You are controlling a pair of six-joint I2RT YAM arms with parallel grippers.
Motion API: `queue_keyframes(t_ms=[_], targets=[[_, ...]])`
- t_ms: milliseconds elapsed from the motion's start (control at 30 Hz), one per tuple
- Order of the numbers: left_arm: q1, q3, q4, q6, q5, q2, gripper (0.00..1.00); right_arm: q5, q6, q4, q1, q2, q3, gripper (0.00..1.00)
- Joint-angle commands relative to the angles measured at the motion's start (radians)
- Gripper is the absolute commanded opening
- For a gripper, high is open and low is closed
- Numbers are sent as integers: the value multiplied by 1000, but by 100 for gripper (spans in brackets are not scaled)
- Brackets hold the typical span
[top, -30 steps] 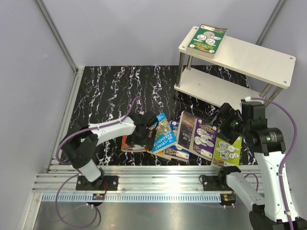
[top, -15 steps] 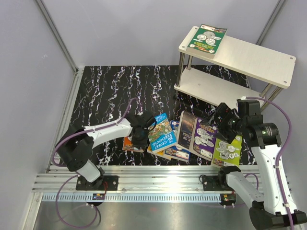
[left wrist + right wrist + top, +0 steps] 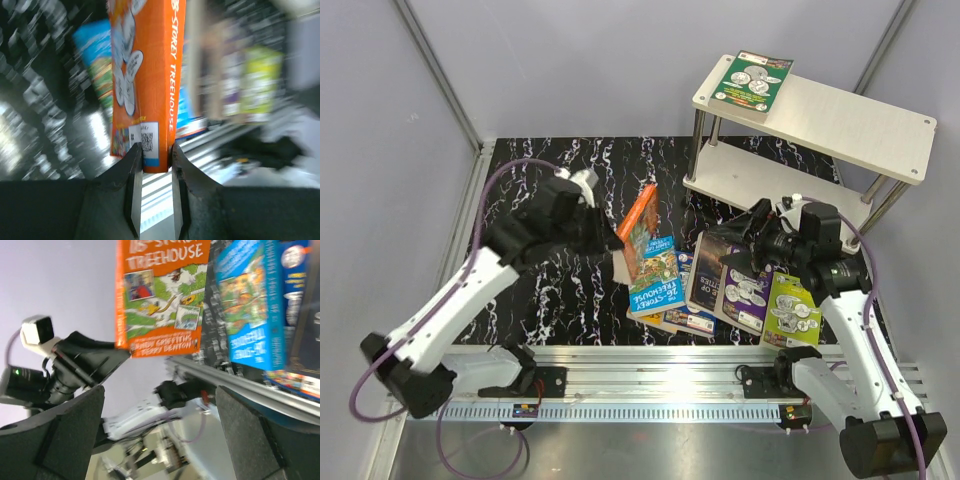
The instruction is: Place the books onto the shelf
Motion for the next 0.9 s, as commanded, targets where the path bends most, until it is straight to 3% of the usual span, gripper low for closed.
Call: queue_keyframes(t_ms=[0,67,100,300,667,867], targets=[[41,70,240,-100,264,-137,0,-140,253,465,2,1,-57,100],[62,32,367,-173,349,-189,0,-141,318,541,4,26,-71,100],[76,-14,508,-259,409,-230,0,-143,332,608,4,36,-70,100],[82,-189,932,-555,446,-303,0,-154,378,696,4,104,-11,100],[82,-361,1326,-806,368,-308,0,-114,540,885,21,70,-82,100],[82,-416,1448,-891,325,-301,0,-94,569,906,35,28,-136,100]])
